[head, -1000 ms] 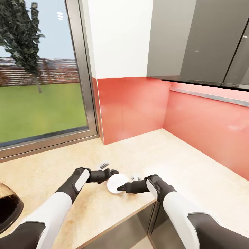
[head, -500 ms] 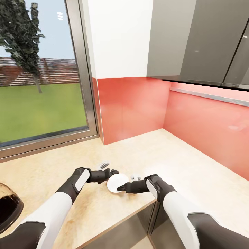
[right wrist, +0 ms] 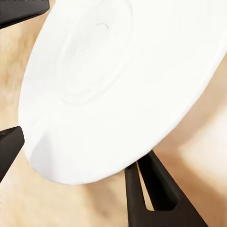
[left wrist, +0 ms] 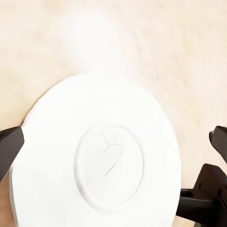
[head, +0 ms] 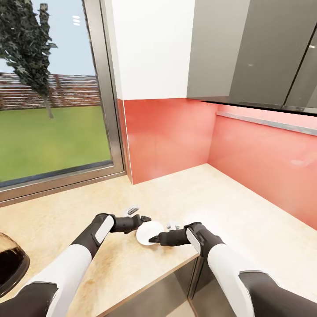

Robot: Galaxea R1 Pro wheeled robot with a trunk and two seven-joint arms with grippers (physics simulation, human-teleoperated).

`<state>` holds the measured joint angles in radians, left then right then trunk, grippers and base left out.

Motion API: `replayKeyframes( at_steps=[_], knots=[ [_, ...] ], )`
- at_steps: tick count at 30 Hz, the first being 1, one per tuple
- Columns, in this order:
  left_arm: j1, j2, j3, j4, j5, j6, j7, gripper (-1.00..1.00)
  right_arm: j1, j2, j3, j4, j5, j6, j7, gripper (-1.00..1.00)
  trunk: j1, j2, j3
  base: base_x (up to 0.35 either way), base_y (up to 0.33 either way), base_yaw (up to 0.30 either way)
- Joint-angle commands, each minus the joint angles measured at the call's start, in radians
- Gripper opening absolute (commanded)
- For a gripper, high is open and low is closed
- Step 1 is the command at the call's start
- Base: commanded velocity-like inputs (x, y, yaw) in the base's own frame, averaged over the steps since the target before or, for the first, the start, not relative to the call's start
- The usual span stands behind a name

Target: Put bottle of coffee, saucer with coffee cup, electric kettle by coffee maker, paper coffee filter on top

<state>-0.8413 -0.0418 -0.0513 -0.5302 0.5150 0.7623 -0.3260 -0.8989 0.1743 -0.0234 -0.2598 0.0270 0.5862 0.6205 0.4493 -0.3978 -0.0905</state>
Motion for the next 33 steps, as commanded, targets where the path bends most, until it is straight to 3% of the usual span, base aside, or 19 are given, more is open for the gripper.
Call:
replayKeyframes(
  at_steps=[1,3,5,9,30,31,33],
  knots=[
    [-0.001,0.000,-0.001,-0.001,-0.001,0.003,-0.002,1.00,-0.001,0.000,-0.002,-0.001,0.004,0.005,0.002,1.00,0.001,-0.002,-0.002,0.000,0.000,0.000],
    [-0.001,0.000,-0.001,-0.001,-0.001,0.003,-0.002,1.00,-0.001,0.000,-0.004,-0.001,-0.010,0.005,0.002,1.00,0.001,-0.002,-0.002,0.000,0.000,0.000],
    [-0.001,0.000,-0.001,-0.001,-0.001,0.003,-0.002,1.00,-0.001,0.000,-0.005,-0.001,-0.094,0.005,0.000,1.00,0.001,-0.002,-0.002,0.000,0.000,0.000],
    [-0.001,0.000,-0.001,-0.001,-0.001,0.003,-0.002,1.00,-0.001,0.000,-0.006,-0.002,-0.155,0.004,-0.003,1.00,0.001,-0.002,-0.002,0.000,0.000,0.000],
    [-0.001,0.006,-0.001,-0.001,-0.001,0.003,-0.002,1.00,-0.001,0.000,-0.009,-0.002,-0.168,-0.009,-0.004,1.00,0.001,-0.002,-0.002,0.000,0.000,0.000],
    [-0.001,0.007,-0.001,-0.001,0.000,0.004,-0.002,1.00,-0.001,0.000,-0.009,-0.002,-0.168,-0.009,-0.004,-1.00,0.001,-0.002,-0.002,0.000,0.000,0.000],
    [-0.001,0.008,-0.001,-0.001,0.000,0.004,-0.002,1.00,0.000,0.000,-0.008,-0.002,-0.168,-0.009,-0.004,-1.00,0.001,-0.002,-0.002,0.000,0.000,0.000]
  ],
)
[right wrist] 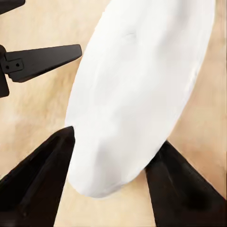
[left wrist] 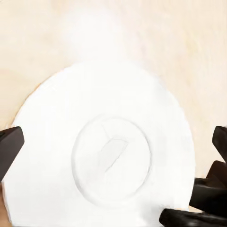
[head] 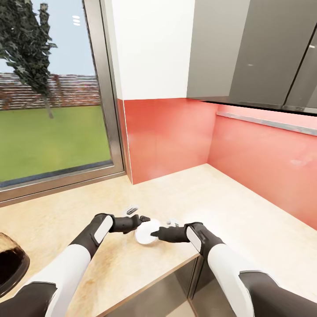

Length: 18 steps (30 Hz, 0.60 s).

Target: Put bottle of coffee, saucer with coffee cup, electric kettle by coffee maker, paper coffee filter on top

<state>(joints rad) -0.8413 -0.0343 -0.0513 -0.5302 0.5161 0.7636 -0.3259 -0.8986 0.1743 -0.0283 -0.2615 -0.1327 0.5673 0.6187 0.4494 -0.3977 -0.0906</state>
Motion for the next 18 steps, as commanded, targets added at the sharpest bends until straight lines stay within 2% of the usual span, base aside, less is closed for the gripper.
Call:
replayKeyframes(
  at_steps=[1,18],
  knots=[
    [-0.001,0.000,-0.001,-0.001,-0.001,0.003,-0.002,1.00,-0.001,0.000,-0.003,-0.001,-0.008,0.009,-0.002,-1.00,0.001,-0.002,-0.002,0.000,0.000,0.000],
    [-0.001,0.002,0.000,-0.001,-0.001,0.003,-0.002,1.00,-0.001,0.000,-0.002,0.000,-0.008,0.009,-0.002,-1.00,0.001,-0.002,-0.002,0.000,0.000,0.000]
  ],
)
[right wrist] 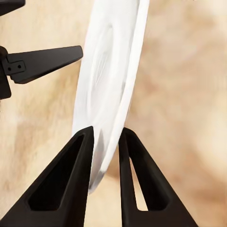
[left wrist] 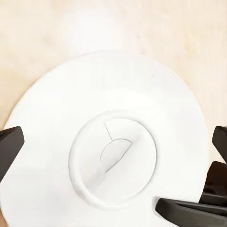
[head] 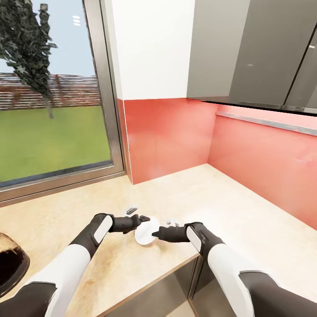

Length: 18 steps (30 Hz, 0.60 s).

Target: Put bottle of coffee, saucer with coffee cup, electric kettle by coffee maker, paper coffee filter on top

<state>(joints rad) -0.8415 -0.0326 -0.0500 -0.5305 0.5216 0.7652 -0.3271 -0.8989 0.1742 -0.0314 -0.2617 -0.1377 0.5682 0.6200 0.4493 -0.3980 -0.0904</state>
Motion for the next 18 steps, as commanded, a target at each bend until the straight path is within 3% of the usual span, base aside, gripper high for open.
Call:
replayKeyframes(
  at_steps=[1,4,6,8,10,14,18],
  knots=[
    [-0.001,0.001,-0.001,-0.001,-0.007,0.002,-0.001,1.00,-0.001,0.000,0.001,0.000,-0.003,0.009,-0.003,-1.00,0.001,-0.002,-0.002,0.000,0.000,0.000],
    [-0.001,0.011,-0.001,-0.007,-0.008,0.002,-0.001,1.00,-0.001,0.000,0.001,-0.001,-0.003,0.009,-0.003,-1.00,0.001,-0.002,-0.002,0.000,0.000,0.000],
    [-0.001,0.043,0.017,-0.013,-0.007,0.003,-0.001,1.00,-0.001,0.000,0.001,-0.001,-0.003,0.009,-0.003,-1.00,0.001,-0.002,-0.002,0.000,0.000,0.000],
    [-0.005,0.101,0.066,-0.018,-0.007,0.007,-0.002,1.00,-0.001,0.000,0.001,-0.002,-0.003,0.009,-0.003,-1.00,0.001,-0.002,-0.002,0.000,0.000,0.000],
    [-0.011,0.130,0.075,-0.020,-0.005,0.010,-0.002,1.00,-0.001,0.000,0.001,-0.002,-0.003,0.010,-0.003,-1.00,0.001,-0.002,-0.002,0.000,0.000,0.000],
    [-0.016,0.156,0.080,-0.079,-0.005,0.021,-0.003,1.00,0.000,0.000,0.002,-0.002,-0.004,0.009,-0.003,-1.00,0.001,-0.002,-0.002,0.000,0.000,0.000],
    [-0.012,0.172,0.082,-0.234,-0.003,0.139,-0.010,1.00,-0.001,0.000,0.001,-0.008,-0.005,0.008,-0.001,-1.00,0.001,-0.002,-0.002,0.000,0.000,0.000]
  ],
)
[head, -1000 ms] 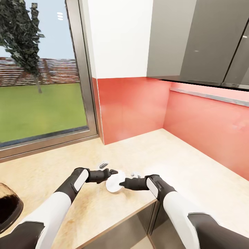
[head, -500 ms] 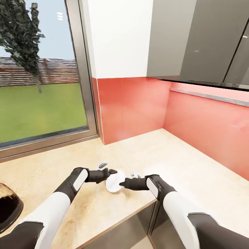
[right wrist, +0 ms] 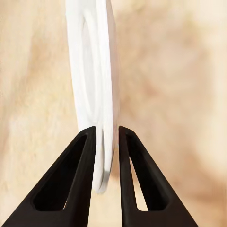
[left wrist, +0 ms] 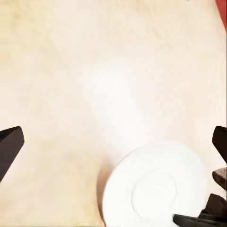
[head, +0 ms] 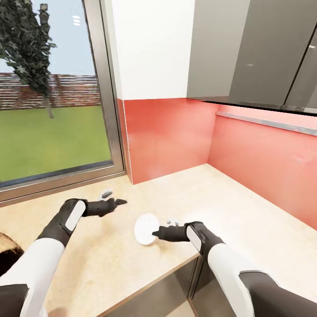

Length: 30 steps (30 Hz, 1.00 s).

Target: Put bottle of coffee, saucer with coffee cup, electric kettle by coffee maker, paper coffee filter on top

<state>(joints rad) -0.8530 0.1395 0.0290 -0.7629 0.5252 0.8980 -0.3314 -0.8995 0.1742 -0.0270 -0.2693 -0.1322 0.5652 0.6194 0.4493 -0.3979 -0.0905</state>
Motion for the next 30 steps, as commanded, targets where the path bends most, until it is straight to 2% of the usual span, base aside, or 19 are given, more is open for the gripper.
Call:
replayKeyframes(
  at_steps=[1,2,5,6,7,8,11,13,18,30],
  knots=[
    [0.002,0.000,0.003,-0.033,-0.006,0.021,-0.009,1.00,-0.001,0.000,-0.003,-0.003,-0.010,0.010,0.000,-1.00,0.001,-0.002,-0.002,0.000,0.000,0.000],
    [0.006,0.002,0.003,-0.101,-0.005,0.047,-0.013,1.00,-0.001,0.000,-0.003,-0.006,-0.010,0.010,0.001,-1.00,0.001,-0.002,-0.002,0.000,0.000,0.000],
    [0.009,0.013,0.004,-0.180,-0.005,0.093,-0.019,1.00,-0.001,0.000,-0.004,-0.039,-0.010,0.010,0.003,-1.00,0.001,-0.002,-0.002,0.000,0.000,0.000],
    [0.009,0.026,0.004,-0.201,0.000,0.103,-0.022,1.00,-0.001,0.000,-0.004,-0.064,-0.010,0.010,0.003,-1.00,0.001,-0.002,-0.002,0.000,0.000,0.000],
    [0.009,0.037,0.004,-0.209,0.011,0.107,-0.028,1.00,-0.001,0.000,-0.004,-0.079,-0.010,0.011,0.003,-1.00,0.001,-0.002,-0.002,0.000,0.000,0.000],
    [0.010,0.062,0.004,-0.217,0.051,0.112,-0.051,1.00,-0.001,0.000,-0.004,-0.104,-0.010,0.011,0.004,-1.00,0.001,-0.002,-0.002,0.000,0.000,0.000],
    [0.011,0.109,0.002,-0.222,0.109,0.113,-0.088,1.00,-0.001,0.000,-0.003,-0.126,-0.010,0.011,0.005,-1.00,0.001,-0.002,-0.002,0.000,0.000,0.000],
    [0.011,0.129,0.002,-0.223,0.123,0.113,-0.097,1.00,-0.001,0.000,-0.003,-0.155,-0.010,0.012,0.005,-1.00,0.001,-0.002,-0.002,0.000,0.000,0.000],
    [0.012,0.135,-0.001,-0.222,0.128,0.110,-0.099,1.00,-0.001,0.000,-0.002,-0.198,-0.010,0.012,0.005,-1.00,0.001,-0.002,-0.002,-0.150,0.000,0.000],
    [0.024,0.134,-0.007,-0.222,0.128,0.107,-0.100,1.00,-0.001,0.000,-0.002,-0.205,-0.010,0.012,0.004,-1.00,0.001,-0.002,0.002,-0.330,0.000,0.000]
  ],
)
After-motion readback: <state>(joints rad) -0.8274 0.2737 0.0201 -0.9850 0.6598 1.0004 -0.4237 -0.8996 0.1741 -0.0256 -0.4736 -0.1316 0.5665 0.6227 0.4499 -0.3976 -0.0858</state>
